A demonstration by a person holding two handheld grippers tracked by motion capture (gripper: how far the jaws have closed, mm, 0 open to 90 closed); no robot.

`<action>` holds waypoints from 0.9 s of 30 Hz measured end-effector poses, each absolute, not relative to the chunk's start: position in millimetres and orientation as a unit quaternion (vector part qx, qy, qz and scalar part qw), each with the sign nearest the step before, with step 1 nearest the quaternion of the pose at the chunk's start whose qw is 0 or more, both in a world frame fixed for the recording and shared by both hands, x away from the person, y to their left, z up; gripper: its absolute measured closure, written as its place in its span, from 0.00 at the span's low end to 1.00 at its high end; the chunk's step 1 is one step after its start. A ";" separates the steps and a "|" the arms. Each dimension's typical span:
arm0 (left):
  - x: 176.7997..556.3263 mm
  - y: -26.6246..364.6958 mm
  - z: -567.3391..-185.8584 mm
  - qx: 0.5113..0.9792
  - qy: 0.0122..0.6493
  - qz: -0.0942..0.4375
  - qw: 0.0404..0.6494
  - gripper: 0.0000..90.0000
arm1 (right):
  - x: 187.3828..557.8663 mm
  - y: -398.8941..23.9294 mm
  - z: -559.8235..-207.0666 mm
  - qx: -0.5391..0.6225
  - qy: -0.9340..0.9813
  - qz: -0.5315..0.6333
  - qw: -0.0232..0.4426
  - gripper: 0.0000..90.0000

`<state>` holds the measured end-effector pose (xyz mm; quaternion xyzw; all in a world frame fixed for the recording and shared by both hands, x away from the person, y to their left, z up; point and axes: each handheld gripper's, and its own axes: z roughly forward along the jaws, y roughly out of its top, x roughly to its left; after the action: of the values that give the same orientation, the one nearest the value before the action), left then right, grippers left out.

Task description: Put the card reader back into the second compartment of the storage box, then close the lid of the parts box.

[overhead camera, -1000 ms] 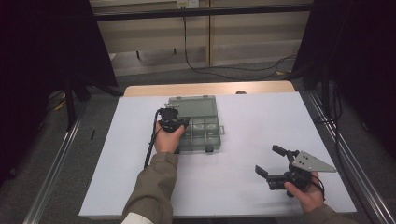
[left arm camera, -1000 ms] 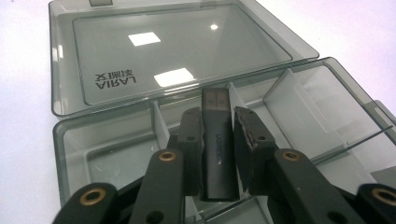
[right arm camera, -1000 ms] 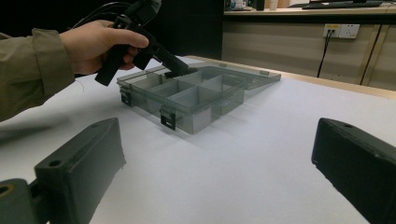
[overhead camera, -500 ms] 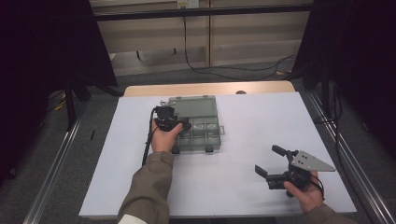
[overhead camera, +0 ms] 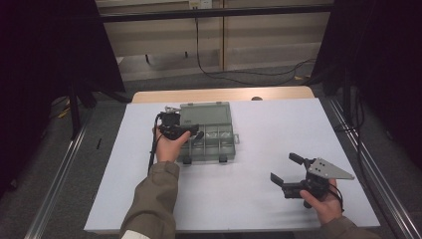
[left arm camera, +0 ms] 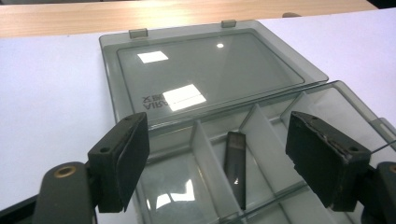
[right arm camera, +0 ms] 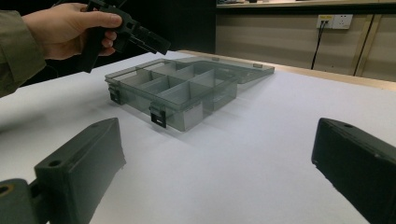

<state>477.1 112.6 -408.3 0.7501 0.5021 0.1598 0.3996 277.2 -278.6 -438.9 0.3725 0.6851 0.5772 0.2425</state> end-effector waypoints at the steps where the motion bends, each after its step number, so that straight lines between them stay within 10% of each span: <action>1: 477.3 113.6 -408.3 0.751 0.502 0.159 0.398 0.25 | 277.9 -278.4 -439.1 0.374 0.685 0.577 0.242 0.02; 27: 484.0 137.8 -406.6 0.741 0.510 0.168 0.404 0.14 | 327.1 -250.2 -441.3 0.410 0.704 0.529 0.237 0.02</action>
<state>484.0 137.8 -406.6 0.7409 0.5097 0.1681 0.4037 327.1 -250.2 -441.3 0.4102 0.7041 0.5291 0.2366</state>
